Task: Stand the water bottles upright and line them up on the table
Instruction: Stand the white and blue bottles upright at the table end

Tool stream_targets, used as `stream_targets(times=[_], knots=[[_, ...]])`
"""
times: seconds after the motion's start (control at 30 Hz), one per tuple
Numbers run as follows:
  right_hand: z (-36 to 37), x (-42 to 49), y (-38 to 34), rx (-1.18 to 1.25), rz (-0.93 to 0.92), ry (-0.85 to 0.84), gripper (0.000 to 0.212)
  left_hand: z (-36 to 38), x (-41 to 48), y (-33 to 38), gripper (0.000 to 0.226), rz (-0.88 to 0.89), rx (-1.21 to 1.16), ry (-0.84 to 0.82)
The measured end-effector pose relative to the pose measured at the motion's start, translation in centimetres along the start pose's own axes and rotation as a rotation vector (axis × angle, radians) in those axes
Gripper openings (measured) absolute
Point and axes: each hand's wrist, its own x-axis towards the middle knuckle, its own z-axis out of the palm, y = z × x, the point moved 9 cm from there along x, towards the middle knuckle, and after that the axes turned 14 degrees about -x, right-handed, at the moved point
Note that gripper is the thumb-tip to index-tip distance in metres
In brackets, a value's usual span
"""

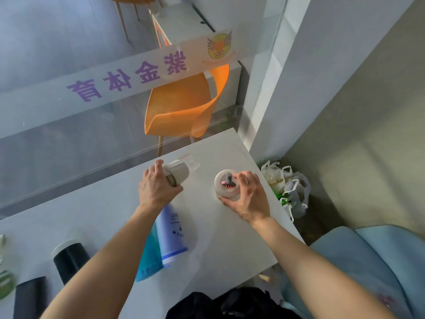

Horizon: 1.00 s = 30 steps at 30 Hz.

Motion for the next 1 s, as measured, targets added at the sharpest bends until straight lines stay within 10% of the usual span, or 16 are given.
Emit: stream_targets(times=[0.3,0.73,1.0], knots=[[-2.0,-1.4,2.6,-0.046,0.115,-0.006,0.071,0.3,-4.4,9.4,0.087,0.417,0.204,-0.131],[-4.9,-1.5,2.5,-0.152,0.087,-0.118,0.107,0.6,-8.9,9.5,0.099,0.312,0.189,-0.182],[-5.7,-9.0,-3.0,0.054,-0.136,0.036,0.024,-3.8,-15.2,0.3,0.065,0.040,0.145,0.001]])
